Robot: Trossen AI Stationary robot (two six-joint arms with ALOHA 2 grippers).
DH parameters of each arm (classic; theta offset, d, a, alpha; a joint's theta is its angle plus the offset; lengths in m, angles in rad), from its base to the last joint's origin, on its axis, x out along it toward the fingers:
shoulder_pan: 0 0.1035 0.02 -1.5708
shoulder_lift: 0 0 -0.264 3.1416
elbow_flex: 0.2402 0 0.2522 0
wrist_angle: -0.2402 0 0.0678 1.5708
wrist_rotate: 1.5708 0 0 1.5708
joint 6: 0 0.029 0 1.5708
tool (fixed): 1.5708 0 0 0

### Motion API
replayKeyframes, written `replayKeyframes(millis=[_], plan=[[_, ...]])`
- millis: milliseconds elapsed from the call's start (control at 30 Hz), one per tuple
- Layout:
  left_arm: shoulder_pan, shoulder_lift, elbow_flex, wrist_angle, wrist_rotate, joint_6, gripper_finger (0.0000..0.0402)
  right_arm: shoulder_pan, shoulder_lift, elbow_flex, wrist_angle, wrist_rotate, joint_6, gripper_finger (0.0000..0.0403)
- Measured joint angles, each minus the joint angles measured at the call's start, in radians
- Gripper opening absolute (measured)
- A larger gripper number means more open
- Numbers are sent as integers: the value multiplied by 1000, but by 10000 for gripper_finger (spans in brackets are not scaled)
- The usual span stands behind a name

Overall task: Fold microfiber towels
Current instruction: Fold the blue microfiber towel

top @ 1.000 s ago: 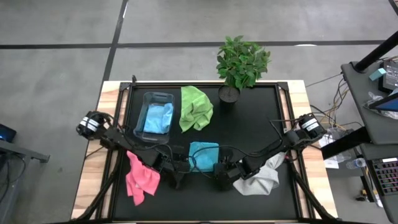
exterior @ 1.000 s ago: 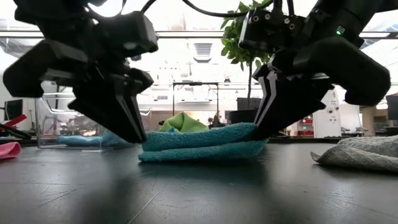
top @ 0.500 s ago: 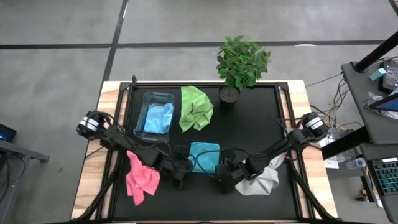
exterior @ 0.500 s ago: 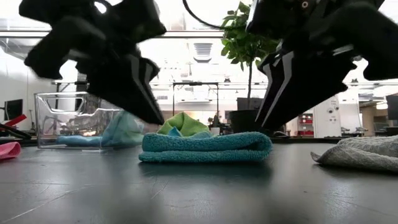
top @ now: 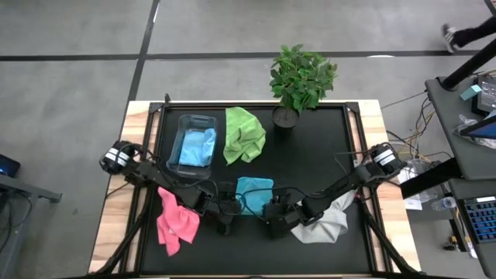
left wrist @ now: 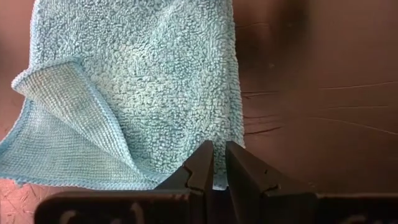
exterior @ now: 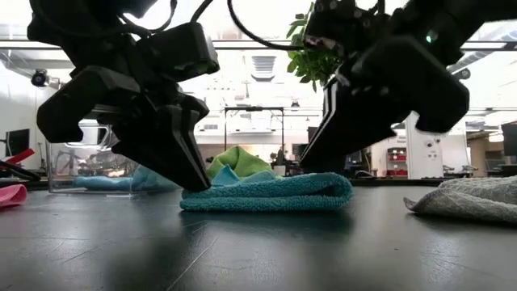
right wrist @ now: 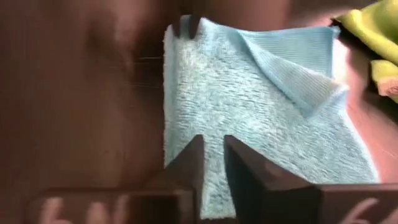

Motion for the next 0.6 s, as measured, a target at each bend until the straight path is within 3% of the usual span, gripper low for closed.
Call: replayKeyframes(millis=[100,233,400,600], plan=[[0,0,0,-3,7,4,28,1,27,0,-3,-8,1,15],[0,-18,13,-1,1,33,28,1,37,0,-10,-13,6,9],[3,-21,34,30,-125,104,28,0,37,0,-10,-26,1,9],[51,30,13,220,-212,139,28,0,37,0,-8,-26,4,9]])
